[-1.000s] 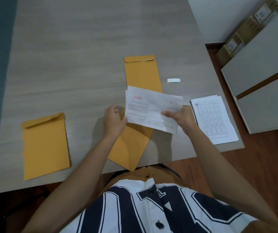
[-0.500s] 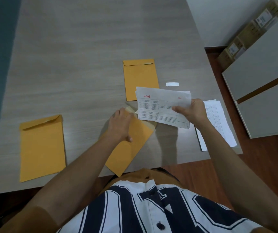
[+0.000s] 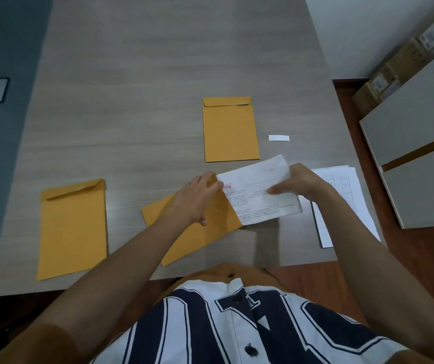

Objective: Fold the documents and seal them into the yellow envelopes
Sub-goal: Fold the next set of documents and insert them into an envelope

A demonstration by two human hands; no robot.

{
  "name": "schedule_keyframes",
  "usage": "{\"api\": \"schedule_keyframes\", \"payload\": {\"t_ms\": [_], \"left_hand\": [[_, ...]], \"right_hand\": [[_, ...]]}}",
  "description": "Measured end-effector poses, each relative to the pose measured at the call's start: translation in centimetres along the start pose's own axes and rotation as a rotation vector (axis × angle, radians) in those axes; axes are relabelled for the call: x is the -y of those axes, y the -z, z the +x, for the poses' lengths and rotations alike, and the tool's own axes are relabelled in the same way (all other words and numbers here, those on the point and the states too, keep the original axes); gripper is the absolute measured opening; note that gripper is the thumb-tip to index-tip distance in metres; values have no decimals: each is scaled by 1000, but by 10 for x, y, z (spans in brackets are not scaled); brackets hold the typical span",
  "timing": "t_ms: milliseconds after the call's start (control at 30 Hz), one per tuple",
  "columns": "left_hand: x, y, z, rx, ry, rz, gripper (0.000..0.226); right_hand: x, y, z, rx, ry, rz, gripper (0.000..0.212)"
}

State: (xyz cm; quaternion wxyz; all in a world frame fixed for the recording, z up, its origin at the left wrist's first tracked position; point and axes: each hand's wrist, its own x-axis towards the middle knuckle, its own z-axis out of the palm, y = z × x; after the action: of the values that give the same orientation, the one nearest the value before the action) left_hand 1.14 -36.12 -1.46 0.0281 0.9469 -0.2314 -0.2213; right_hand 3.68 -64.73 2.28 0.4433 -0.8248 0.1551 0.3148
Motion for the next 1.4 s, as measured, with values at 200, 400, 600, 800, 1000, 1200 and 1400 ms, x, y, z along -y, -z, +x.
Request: {"api": "schedule_keyframes", "payload": {"t_ms": [200, 400, 600, 800, 1000, 1200, 1400], "left_hand": [[9, -2, 2, 4, 12, -123, 115], [3, -15, -14, 17, 131, -273, 147], [-11, -29, -15, -31, 119, -98, 152], [-12, -33, -11, -31, 83, -134, 150], [-9, -37, -14, -19, 83, -103, 152], [-4, -36, -20, -11, 75, -52, 156], [-5, -33, -15, -25, 45, -51, 147]], "right_hand": [[5, -21, 15, 101, -3, 65, 27], [-7, -33, 15, -27, 49, 121, 20], [-10, -47, 18, -84, 10, 124, 25], [-1, -62, 18, -70, 8, 71, 21], [2, -89, 17, -123, 33, 0, 27], [-12, -87, 12, -182, -9, 6, 22], [-11, -91, 7, -167, -12, 25, 16]]}}
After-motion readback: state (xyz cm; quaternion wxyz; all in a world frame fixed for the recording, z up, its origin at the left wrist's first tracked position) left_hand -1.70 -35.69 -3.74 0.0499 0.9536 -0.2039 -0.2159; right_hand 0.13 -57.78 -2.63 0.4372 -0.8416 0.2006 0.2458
